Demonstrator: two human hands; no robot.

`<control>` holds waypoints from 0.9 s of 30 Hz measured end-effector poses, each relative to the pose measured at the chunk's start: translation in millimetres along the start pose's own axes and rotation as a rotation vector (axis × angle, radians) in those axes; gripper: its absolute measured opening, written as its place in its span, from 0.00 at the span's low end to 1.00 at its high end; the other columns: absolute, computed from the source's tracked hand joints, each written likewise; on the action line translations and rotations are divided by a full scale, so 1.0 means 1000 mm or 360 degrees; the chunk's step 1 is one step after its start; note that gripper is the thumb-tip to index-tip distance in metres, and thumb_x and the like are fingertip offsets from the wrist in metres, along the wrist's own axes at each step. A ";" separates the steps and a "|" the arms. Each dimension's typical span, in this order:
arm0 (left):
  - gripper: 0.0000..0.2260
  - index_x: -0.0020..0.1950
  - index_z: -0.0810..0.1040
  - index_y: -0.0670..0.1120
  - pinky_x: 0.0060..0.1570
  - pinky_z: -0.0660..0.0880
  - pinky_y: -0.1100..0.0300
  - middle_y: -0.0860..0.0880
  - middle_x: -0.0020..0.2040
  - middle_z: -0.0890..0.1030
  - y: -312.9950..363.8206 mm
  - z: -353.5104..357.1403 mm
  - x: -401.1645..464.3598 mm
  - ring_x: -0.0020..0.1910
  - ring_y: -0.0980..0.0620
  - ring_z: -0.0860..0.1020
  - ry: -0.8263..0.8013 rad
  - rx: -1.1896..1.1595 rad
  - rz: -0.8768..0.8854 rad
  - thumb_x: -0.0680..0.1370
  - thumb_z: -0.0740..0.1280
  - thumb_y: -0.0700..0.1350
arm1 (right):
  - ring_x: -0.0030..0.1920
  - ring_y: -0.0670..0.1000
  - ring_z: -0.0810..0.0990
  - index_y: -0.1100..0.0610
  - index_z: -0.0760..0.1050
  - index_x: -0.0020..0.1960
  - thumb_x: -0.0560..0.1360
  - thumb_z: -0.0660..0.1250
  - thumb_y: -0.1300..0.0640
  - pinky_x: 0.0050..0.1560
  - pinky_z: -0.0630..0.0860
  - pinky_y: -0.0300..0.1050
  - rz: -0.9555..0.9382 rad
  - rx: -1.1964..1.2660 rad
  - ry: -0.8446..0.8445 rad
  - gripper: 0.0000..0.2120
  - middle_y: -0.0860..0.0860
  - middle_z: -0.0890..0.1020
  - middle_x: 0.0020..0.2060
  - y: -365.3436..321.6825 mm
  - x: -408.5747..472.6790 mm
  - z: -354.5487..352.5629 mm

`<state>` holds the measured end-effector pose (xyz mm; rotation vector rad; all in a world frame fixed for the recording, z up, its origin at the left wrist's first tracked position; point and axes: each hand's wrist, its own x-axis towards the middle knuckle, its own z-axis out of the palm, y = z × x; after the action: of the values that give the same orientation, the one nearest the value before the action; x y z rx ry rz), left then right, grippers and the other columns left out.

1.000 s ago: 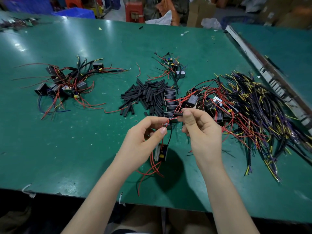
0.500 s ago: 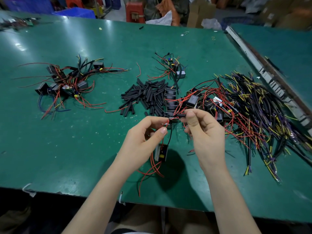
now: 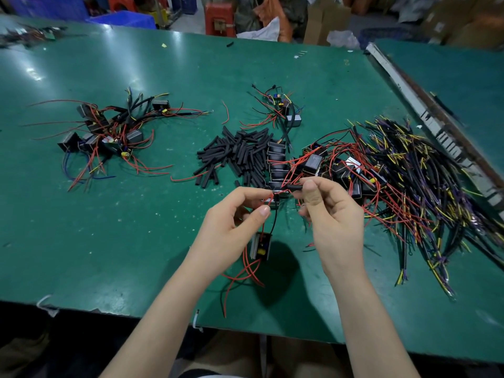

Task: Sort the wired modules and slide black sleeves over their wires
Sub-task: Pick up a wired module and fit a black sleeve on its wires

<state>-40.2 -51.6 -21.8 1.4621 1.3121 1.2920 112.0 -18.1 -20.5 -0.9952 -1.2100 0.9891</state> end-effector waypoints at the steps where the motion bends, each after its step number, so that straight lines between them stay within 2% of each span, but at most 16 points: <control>1: 0.11 0.50 0.79 0.61 0.44 0.75 0.56 0.61 0.42 0.80 0.000 0.000 0.000 0.38 0.56 0.74 -0.0005 0.0008 0.0010 0.77 0.68 0.42 | 0.32 0.41 0.76 0.49 0.79 0.46 0.74 0.65 0.50 0.37 0.73 0.34 0.0000 -0.0005 -0.0004 0.06 0.45 0.83 0.36 0.000 0.000 0.001; 5: 0.12 0.51 0.78 0.61 0.42 0.72 0.65 0.62 0.42 0.80 0.000 0.000 0.000 0.36 0.60 0.73 -0.0034 0.0029 0.0046 0.77 0.68 0.42 | 0.32 0.41 0.76 0.49 0.79 0.46 0.75 0.65 0.49 0.37 0.72 0.32 -0.0015 -0.0042 -0.0033 0.06 0.45 0.83 0.36 0.000 -0.002 0.003; 9: 0.12 0.51 0.78 0.61 0.43 0.73 0.68 0.61 0.43 0.80 0.000 0.000 0.000 0.37 0.62 0.74 -0.0048 0.0034 0.0076 0.77 0.68 0.41 | 0.32 0.43 0.76 0.49 0.79 0.45 0.75 0.66 0.50 0.38 0.73 0.34 -0.0028 -0.0059 -0.0037 0.04 0.47 0.82 0.36 0.001 -0.004 0.004; 15: 0.13 0.51 0.77 0.60 0.44 0.71 0.71 0.64 0.44 0.81 -0.001 0.002 0.000 0.39 0.66 0.76 -0.0074 0.0085 0.0128 0.77 0.68 0.40 | 0.35 0.41 0.77 0.45 0.79 0.48 0.76 0.65 0.51 0.40 0.73 0.32 -0.0144 -0.0182 -0.0161 0.04 0.40 0.81 0.37 -0.007 0.000 -0.002; 18: 0.12 0.50 0.75 0.60 0.46 0.74 0.68 0.66 0.45 0.80 -0.003 0.004 0.001 0.41 0.64 0.77 -0.0062 0.0130 0.0077 0.77 0.67 0.41 | 0.39 0.41 0.78 0.46 0.79 0.50 0.77 0.66 0.55 0.43 0.77 0.38 -0.0174 -0.0254 -0.0255 0.06 0.39 0.81 0.38 -0.011 0.005 -0.001; 21: 0.13 0.50 0.74 0.61 0.50 0.73 0.67 0.64 0.46 0.80 -0.001 0.006 0.002 0.46 0.64 0.77 -0.0082 0.0283 0.0121 0.78 0.66 0.40 | 0.39 0.42 0.79 0.48 0.79 0.50 0.78 0.65 0.61 0.41 0.75 0.33 -0.0102 -0.0174 -0.0333 0.09 0.42 0.82 0.39 -0.014 0.008 0.001; 24: 0.14 0.50 0.73 0.62 0.56 0.74 0.56 0.59 0.49 0.80 0.000 0.009 0.001 0.52 0.55 0.78 -0.0058 0.0371 0.0127 0.79 0.64 0.40 | 0.37 0.42 0.77 0.45 0.78 0.50 0.78 0.65 0.60 0.40 0.74 0.33 -0.0117 -0.0238 -0.0415 0.10 0.45 0.82 0.41 -0.015 0.010 0.001; 27: 0.14 0.50 0.72 0.64 0.57 0.74 0.53 0.62 0.49 0.79 0.001 0.013 -0.003 0.53 0.53 0.78 0.0007 0.0375 0.0126 0.79 0.63 0.42 | 0.36 0.41 0.76 0.44 0.79 0.51 0.79 0.65 0.59 0.39 0.74 0.35 -0.0076 -0.0249 -0.0423 0.10 0.44 0.82 0.40 -0.011 0.011 -0.001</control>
<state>-27.4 -53.2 -23.7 1.6883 1.4614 1.2227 114.8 -10.8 -6.8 -0.9720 -1.5438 1.0239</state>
